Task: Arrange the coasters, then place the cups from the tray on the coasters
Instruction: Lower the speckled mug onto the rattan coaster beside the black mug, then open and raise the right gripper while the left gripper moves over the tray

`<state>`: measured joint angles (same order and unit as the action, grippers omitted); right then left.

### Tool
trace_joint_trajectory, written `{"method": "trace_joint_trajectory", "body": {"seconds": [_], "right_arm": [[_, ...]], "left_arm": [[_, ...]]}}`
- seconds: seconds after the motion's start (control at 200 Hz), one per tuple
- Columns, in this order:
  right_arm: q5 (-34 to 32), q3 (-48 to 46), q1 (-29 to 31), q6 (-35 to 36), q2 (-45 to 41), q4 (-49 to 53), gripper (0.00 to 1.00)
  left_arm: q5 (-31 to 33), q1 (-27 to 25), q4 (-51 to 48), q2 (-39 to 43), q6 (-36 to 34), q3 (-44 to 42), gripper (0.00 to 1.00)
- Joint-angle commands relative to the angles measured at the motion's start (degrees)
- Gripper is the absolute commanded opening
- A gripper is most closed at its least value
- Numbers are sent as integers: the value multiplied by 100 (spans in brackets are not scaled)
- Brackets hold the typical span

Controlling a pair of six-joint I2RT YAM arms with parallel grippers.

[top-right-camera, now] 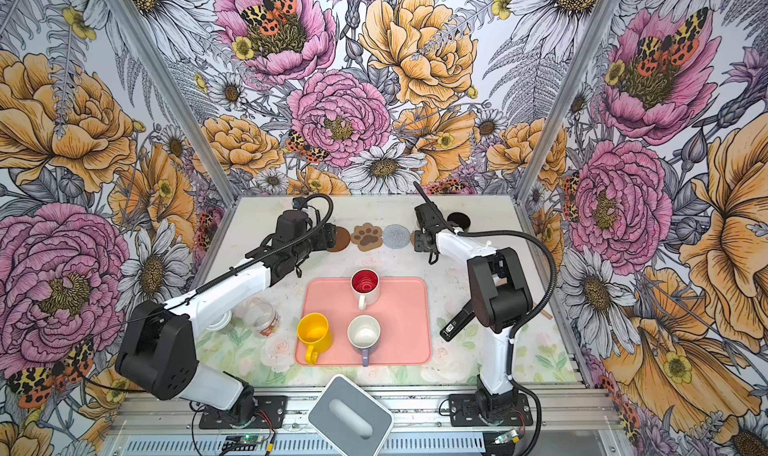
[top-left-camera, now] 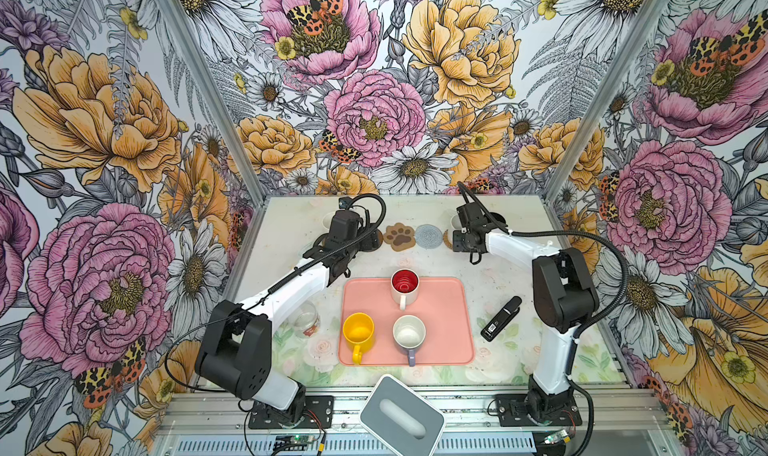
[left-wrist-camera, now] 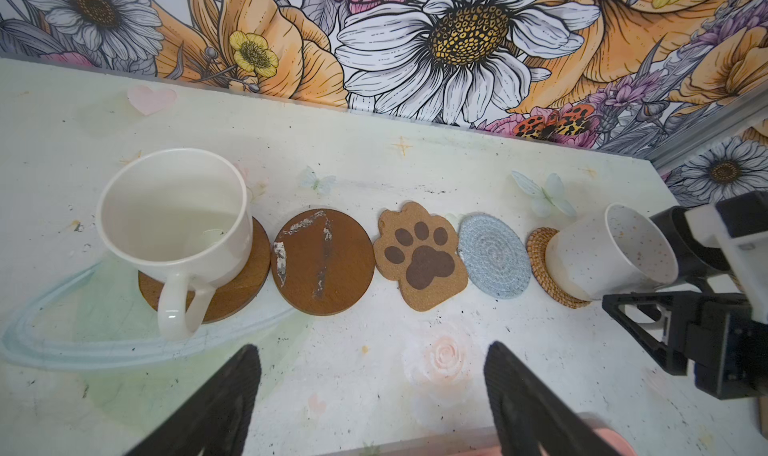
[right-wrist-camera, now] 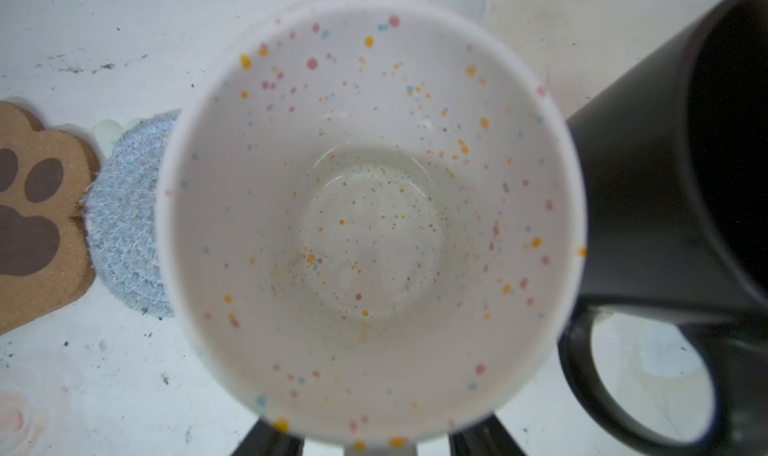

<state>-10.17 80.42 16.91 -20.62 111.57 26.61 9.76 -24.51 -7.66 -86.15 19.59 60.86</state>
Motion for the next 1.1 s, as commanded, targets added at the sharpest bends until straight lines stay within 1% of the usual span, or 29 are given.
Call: {"method": "trace_joint_trajectory", "body": {"seconds": [0.0, 0.08, 0.205, 0.44, 0.52, 0.676, 0.806, 0.811, 0.831, 0.946, 1.096], "right_arm": [[-25, -92, 31, -47, -435, -181, 61], [-43, -161, 90, -57, -633, -182, 65], [-140, -264, 202, -64, -979, -173, 68], [-255, -365, 522, -71, -1711, -173, 70], [-102, -318, 603, -149, -1923, -169, 70], [280, -129, 744, -529, -2145, -182, 70], [313, -59, 931, -881, -2261, -262, 70], [309, -65, 943, -895, -2266, -271, 70], [302, -98, 970, -941, -2283, -314, 70], [302, -362, 1133, -1082, -2363, -639, 70], [285, -805, 1197, -1154, -2439, -768, 70]], "left_arm": [[-62, 25, -47, 189, 82, 115, 86], [-53, 24, -58, 245, 80, 99, 86], [-36, 4, -79, 348, 71, 75, 86], [52, -41, -197, 652, 33, 4, 86], [79, -68, -235, 779, 31, -30, 86], [106, -152, -420, 990, 1, -28, 86], [184, -268, -940, 1140, -107, 135, 86], [267, -271, -962, 1147, -115, 136, 86], [369, -289, -1071, 1171, -139, 179, 86], [463, -430, -1676, 1375, -279, 276, 86], [431, -677, -2294, 1869, -335, 64, 86]]}}
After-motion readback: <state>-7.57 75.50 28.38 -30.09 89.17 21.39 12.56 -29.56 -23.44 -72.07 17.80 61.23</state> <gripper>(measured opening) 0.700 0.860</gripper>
